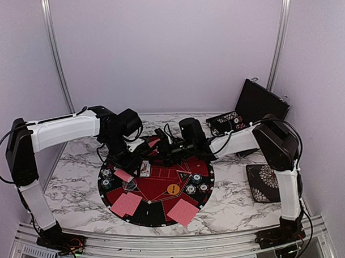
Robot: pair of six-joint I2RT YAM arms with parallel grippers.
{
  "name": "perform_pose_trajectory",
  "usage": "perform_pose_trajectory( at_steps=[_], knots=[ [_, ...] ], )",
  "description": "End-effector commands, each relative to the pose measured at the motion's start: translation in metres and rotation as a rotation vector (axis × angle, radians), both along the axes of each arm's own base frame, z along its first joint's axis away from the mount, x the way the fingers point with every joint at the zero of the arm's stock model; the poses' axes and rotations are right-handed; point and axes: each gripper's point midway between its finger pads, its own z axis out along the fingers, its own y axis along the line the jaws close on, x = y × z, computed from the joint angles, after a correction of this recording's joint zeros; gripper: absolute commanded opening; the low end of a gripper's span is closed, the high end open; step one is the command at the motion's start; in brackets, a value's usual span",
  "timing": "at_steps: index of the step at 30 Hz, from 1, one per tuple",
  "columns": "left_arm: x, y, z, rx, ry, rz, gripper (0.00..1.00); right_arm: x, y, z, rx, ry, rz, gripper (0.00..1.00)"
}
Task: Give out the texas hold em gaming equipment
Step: Adjust the poker card in the community card area, then pick up the poker card from the face-down deck piles.
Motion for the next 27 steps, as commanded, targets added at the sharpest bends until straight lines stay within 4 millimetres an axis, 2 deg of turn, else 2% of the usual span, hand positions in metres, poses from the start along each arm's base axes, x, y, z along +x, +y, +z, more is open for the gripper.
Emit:
perform_pose_trajectory(
  at_steps=[1, 16, 27],
  knots=[
    [-0.002, -0.003, 0.008, 0.008, -0.001, -0.022, 0.46, -0.005, 0.001, 0.020, 0.100, 0.019, 0.030, 0.65],
    [-0.002, -0.011, 0.012, 0.004, -0.007, -0.042, 0.46, -0.020, 0.020, 0.014, 0.138, 0.066, 0.090, 0.66],
    [-0.002, -0.010, 0.013, 0.005, -0.012, -0.040, 0.46, -0.024, 0.035, 0.008, 0.136, 0.089, 0.099, 0.62]
  ],
)
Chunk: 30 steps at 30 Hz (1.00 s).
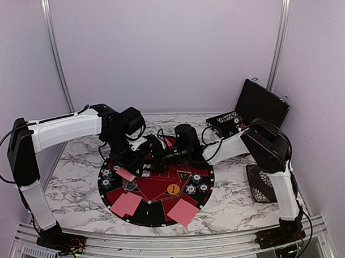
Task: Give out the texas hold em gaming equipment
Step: Pick up the poker card from the face-down deck piles.
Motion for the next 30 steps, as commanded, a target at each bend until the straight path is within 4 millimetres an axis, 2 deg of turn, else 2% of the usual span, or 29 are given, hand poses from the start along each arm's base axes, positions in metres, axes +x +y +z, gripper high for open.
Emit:
perform_pose_trajectory(
  at_steps=[1, 8, 15, 23, 30],
  knots=[
    [-0.001, 0.001, 0.006, 0.010, -0.003, -0.013, 0.46, 0.003, 0.009, 0.007, 0.027, -0.021, -0.001, 0.60],
    [-0.001, 0.002, 0.008, 0.010, -0.012, -0.014, 0.46, 0.013, 0.002, -0.010, -0.042, -0.030, -0.043, 0.53],
    [-0.001, 0.004, 0.009, 0.011, -0.014, -0.015, 0.46, 0.025, -0.011, -0.014, -0.080, -0.045, -0.096, 0.47],
    [-0.002, 0.005, 0.007, 0.018, -0.013, -0.018, 0.46, 0.026, -0.012, -0.002, -0.064, -0.068, -0.099, 0.45],
    [-0.002, 0.006, 0.004, 0.024, -0.008, -0.016, 0.46, 0.021, -0.014, 0.024, -0.004, -0.083, -0.086, 0.47]
  ],
)
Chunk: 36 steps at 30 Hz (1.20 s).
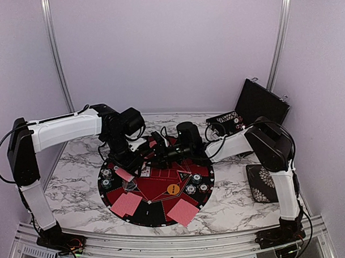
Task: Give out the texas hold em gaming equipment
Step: Pick up the poker card from the face-down deck piles.
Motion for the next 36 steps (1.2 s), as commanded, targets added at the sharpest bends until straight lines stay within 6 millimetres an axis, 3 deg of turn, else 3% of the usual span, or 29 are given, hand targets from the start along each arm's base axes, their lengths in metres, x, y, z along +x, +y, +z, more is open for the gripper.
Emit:
perform_pose_trajectory(
  at_steps=[1, 10, 36],
  knots=[
    [-0.001, 0.001, 0.005, -0.002, -0.007, -0.011, 0.46, 0.000, -0.005, 0.030, 0.044, -0.032, -0.010, 0.47],
    [0.000, 0.004, 0.004, 0.003, -0.005, -0.003, 0.46, 0.001, -0.013, 0.038, 0.075, -0.023, -0.027, 0.44],
    [0.001, 0.005, 0.001, 0.008, 0.001, 0.001, 0.46, -0.003, -0.017, 0.044, 0.102, 0.010, -0.020, 0.03]
  ],
)
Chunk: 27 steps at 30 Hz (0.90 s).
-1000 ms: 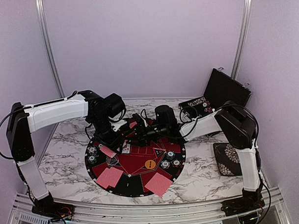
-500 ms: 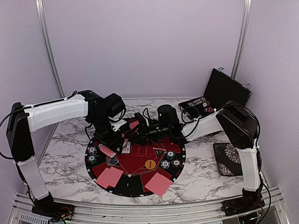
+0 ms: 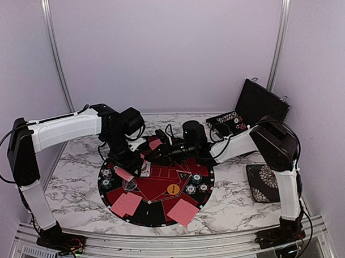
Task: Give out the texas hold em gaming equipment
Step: Pick up the poker card from the face-down deck piles, then flop the poker card in the community card area.
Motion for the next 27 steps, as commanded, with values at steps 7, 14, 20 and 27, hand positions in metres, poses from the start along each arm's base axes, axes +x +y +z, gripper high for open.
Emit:
perform_pose_trajectory(
  at_steps=[7, 14, 20, 27],
  knots=[
    [-0.002, 0.006, 0.000, 0.013, 0.003, 0.001, 0.46, 0.007, -0.012, 0.033, 0.069, -0.029, -0.029, 0.00],
    [-0.002, 0.010, -0.001, 0.008, 0.005, 0.015, 0.45, 0.013, -0.025, 0.039, 0.079, -0.035, -0.063, 0.00],
    [-0.002, 0.013, 0.000, 0.003, 0.003, 0.024, 0.45, 0.015, -0.029, 0.043, 0.083, -0.043, -0.069, 0.00],
    [-0.002, 0.021, -0.004, 0.006, 0.008, 0.047, 0.45, 0.028, -0.051, 0.037, 0.066, -0.062, -0.114, 0.00]
  ],
)
